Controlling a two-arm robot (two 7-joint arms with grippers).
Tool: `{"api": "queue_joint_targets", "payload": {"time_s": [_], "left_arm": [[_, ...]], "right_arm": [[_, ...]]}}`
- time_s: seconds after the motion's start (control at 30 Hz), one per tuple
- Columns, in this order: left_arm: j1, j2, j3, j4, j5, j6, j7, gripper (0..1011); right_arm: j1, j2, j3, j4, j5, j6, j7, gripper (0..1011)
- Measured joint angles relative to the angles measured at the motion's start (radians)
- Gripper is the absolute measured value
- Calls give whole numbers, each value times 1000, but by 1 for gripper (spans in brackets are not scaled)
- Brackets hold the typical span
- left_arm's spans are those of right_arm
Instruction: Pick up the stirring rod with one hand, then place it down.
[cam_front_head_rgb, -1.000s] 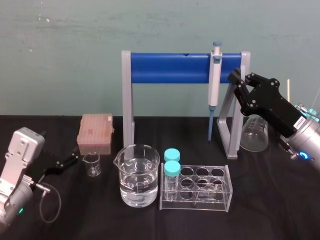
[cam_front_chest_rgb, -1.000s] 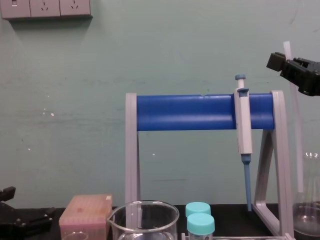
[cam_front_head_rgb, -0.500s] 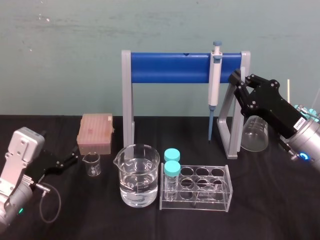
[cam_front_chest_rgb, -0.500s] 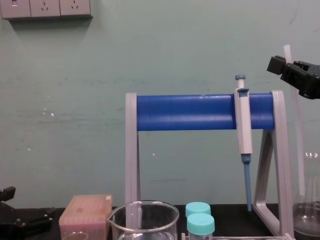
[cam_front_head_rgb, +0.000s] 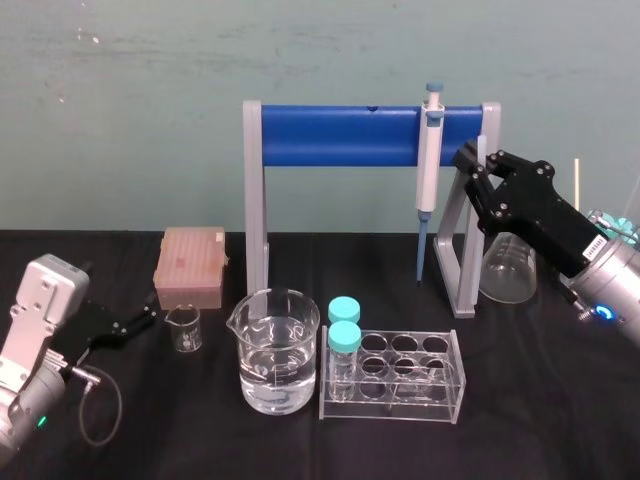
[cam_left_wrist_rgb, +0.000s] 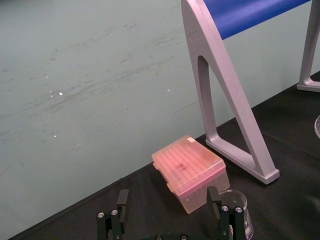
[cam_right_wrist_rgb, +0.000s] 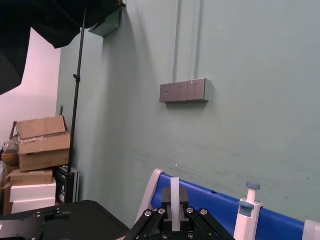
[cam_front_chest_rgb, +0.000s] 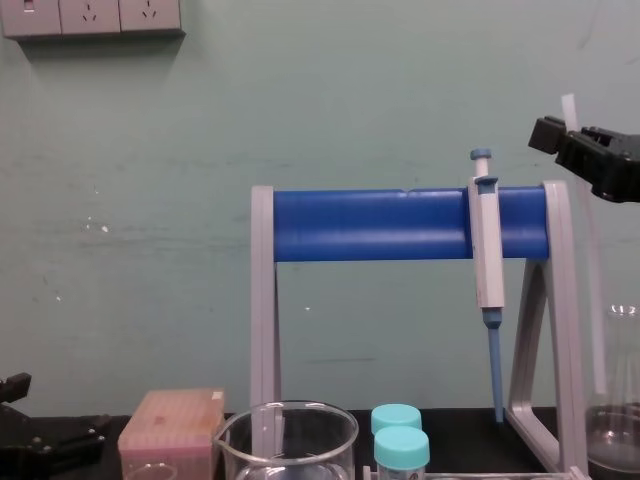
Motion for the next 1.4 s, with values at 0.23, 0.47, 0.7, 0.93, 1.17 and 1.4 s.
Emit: {"api": "queue_joint_targets", "payload": {"time_s": [0.23,0.47,0.7,0.93,1.17,1.4], "left_arm": [[0,0,0,0,0,0,0,1000],[0,0,0,0,0,0,0,1000],[0,0,0,0,0,0,0,1000],[0,0,0,0,0,0,0,1000],[0,0,0,0,0,0,0,1000],[0,0,0,0,0,0,0,1000]], "right_arm": [[0,-1,-3,0,-1,3,1,69],[0,-2,-4,0,-1,4,2,69],[0,-1,-5,0,-1,4,3,69],[-2,1,-5,-2,0,5,3,69],[-4,3,-4,-4,1,5,4,69],[-6,5,-3,-8,1,7,4,69]]}}
